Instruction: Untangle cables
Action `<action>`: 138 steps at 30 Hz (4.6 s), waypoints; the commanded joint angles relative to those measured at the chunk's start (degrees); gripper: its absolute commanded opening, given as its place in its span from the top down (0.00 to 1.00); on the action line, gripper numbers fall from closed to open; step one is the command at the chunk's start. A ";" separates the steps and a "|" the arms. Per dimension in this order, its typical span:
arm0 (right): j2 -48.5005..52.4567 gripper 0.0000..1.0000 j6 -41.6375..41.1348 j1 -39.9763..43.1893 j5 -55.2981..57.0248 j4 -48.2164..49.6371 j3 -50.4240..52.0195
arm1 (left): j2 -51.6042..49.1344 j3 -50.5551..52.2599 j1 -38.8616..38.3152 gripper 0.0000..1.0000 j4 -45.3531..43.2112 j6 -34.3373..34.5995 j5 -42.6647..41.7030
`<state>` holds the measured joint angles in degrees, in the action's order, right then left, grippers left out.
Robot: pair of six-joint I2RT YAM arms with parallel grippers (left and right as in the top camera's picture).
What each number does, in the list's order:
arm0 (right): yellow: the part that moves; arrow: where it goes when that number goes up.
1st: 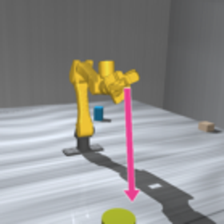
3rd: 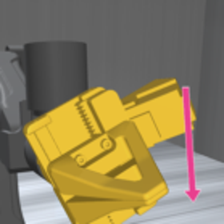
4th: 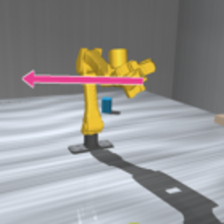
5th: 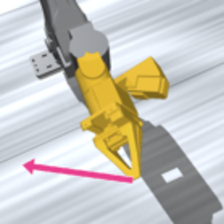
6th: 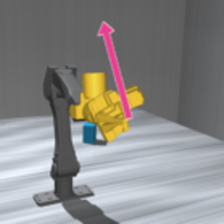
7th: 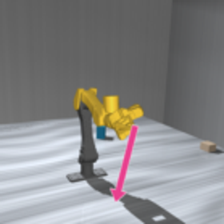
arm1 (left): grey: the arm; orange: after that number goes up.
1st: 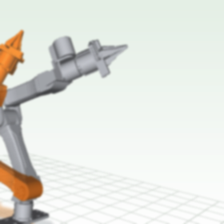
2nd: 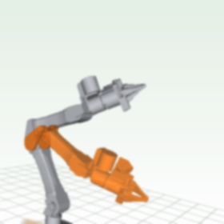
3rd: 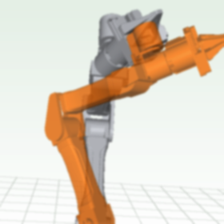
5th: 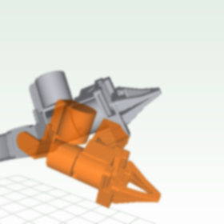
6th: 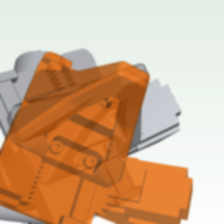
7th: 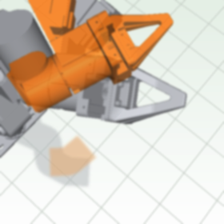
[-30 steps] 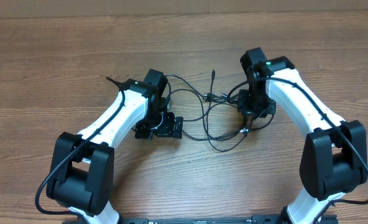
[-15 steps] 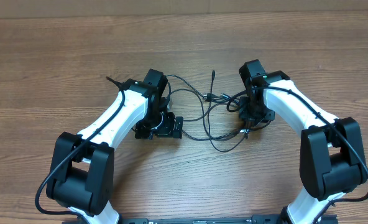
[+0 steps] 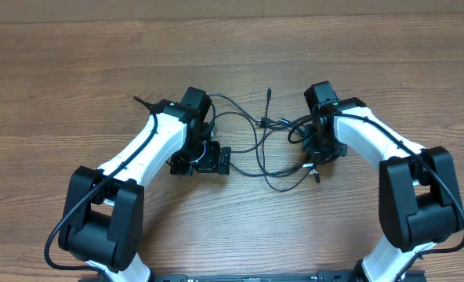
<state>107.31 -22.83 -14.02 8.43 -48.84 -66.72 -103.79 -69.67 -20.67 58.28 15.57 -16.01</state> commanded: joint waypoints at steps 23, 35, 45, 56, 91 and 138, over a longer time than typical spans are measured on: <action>-4.13 0.96 2.16 1.14 -5.55 -10.34 -13.46 | -0.42 0.20 -0.39 0.01 -0.07 0.31 0.13; -12.92 0.96 14.47 -2.97 -23.28 -19.12 -32.81 | -0.42 0.20 -0.42 0.00 -0.07 0.31 0.11; -13.79 0.96 19.08 -1.22 -48.33 -10.27 -32.79 | -0.42 0.20 -0.39 0.00 -0.07 0.31 0.11; -13.77 0.96 16.92 1.53 -62.86 1.07 -32.70 | -0.42 0.20 -0.42 0.00 -0.07 0.31 0.11; -4.31 0.96 5.18 2.49 7.67 -4.07 -29.27 | -0.42 0.20 -0.39 0.00 -0.07 0.31 0.11; 2.16 0.05 14.95 19.28 -2.99 3.37 -10.45 | -0.42 0.20 -0.39 0.01 -0.07 0.31 0.11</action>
<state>108.27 -14.92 4.23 9.08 -46.85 -77.73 -103.79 -69.67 -20.67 58.28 15.57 -16.01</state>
